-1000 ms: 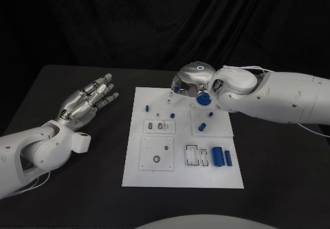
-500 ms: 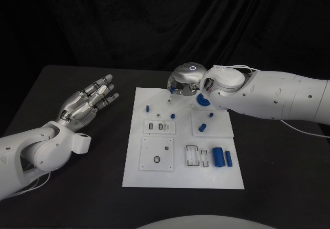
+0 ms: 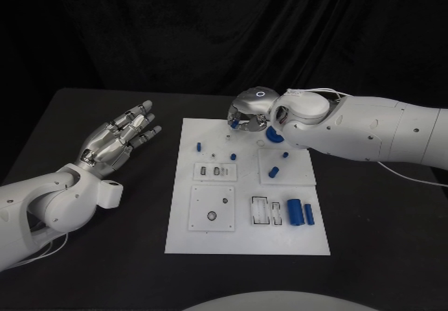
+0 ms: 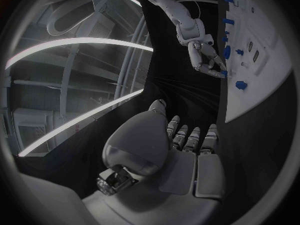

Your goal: Assemble the parts on the task board

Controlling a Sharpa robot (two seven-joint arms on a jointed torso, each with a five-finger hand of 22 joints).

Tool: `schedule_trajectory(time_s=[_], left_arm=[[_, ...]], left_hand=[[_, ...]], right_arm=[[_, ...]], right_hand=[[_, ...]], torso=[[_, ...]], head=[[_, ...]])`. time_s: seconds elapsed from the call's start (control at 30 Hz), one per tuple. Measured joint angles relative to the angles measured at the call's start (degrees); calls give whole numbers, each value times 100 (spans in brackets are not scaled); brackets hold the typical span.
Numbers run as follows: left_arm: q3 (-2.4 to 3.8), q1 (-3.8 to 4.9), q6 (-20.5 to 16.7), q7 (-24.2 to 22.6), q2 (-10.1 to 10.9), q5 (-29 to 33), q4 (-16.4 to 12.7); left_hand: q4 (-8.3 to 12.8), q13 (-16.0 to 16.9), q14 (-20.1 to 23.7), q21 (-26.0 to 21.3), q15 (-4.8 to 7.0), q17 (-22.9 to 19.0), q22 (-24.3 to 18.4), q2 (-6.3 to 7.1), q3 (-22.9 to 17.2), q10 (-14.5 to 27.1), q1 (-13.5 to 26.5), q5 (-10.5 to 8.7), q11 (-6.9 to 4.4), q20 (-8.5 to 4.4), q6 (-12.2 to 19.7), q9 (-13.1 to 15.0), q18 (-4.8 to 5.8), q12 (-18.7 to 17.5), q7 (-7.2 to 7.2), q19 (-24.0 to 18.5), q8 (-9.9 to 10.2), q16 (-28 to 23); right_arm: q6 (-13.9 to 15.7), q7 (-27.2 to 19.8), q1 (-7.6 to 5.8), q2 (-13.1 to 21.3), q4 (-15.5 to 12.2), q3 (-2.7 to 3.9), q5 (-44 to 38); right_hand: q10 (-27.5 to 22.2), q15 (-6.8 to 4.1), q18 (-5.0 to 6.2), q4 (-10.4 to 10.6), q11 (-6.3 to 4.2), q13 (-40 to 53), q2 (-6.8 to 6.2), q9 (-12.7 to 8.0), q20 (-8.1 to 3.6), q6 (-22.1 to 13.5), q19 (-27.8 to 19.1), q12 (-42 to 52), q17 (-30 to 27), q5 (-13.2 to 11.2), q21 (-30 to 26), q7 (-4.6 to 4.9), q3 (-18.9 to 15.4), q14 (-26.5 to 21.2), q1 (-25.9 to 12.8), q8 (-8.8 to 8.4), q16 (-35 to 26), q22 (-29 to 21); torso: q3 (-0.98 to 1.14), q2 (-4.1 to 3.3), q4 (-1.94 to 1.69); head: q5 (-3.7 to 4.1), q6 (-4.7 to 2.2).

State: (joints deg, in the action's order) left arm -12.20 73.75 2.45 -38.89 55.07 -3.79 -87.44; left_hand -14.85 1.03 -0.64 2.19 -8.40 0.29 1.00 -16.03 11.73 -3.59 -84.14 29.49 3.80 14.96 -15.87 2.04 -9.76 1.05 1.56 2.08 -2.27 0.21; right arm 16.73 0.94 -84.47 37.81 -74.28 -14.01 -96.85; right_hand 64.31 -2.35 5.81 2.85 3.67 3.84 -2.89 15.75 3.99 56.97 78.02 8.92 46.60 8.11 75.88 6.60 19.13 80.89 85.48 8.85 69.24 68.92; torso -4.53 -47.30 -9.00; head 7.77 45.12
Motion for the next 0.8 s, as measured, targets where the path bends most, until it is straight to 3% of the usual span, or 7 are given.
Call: schedule_trajectory(time_s=[0.8], left_arm=[[0, 0, 51, 0, -57, 2, 81]], left_hand=[[16, -7, 0, 0, 0, -5, 1, -21, -48, 20, -21, -4, -20, 20, 0, -2, 0, 0, 40, -21, 0, 0]], right_arm=[[-34, -11, 93, -181, 209, 10, 18]], right_hand=[[-2, 10, 1, 64, 2, 19, 1, -8, 1, -65, -42, -99, -119, 0, -23, -24, 32, -76, 0, -79, -89, -63]], torso=[[0, 7, -6]], head=[[14, 37]])
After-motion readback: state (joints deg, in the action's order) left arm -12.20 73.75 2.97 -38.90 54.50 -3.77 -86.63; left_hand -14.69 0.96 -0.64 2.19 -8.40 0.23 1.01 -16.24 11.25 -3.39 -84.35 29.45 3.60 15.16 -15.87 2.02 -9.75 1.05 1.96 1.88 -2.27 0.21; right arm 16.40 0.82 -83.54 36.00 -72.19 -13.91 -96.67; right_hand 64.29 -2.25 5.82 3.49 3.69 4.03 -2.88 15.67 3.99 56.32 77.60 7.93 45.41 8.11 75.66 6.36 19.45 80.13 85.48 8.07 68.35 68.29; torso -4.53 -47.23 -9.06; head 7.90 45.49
